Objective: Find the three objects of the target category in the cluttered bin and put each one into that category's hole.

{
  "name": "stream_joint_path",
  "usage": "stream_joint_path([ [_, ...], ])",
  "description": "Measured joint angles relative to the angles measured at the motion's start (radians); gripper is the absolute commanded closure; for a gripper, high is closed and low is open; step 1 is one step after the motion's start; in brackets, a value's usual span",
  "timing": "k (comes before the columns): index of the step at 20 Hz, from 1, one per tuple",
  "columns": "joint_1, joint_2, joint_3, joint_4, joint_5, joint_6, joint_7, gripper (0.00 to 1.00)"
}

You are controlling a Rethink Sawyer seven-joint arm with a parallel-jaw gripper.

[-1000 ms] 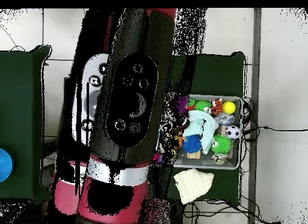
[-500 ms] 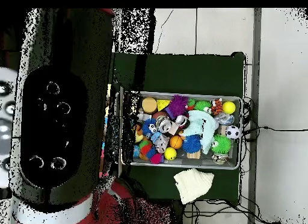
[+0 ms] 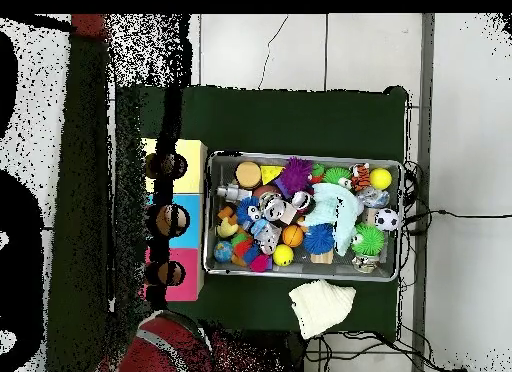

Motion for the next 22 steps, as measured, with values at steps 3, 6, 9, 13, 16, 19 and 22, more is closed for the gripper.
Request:
stream_joint_path([
  [3,0.001,0.0,-0.005,0.001,-0.002,-0.01,-0.001,1.0],
  [6,0.003,0.0,-0.02,0.001,-0.006,-0.003,-0.001,1.0],
  [9,0.007,0.003,-0.021,0.003,-0.008,0.032,-0.001,1.0],
  [13,0.018,0.01,-0.02,0.012,-0.017,0.137,0.002,1.0],
  [16,0.034,0.018,-0.018,0.029,-0.05,0.226,0.004,1.0],
  [19,0.052,0.027,-0.007,0.05,-0.096,0.257,0.004,1.0],
  [22,0.074,0.038,0.023,0.076,-0.153,0.257,0.004,1.0],
])
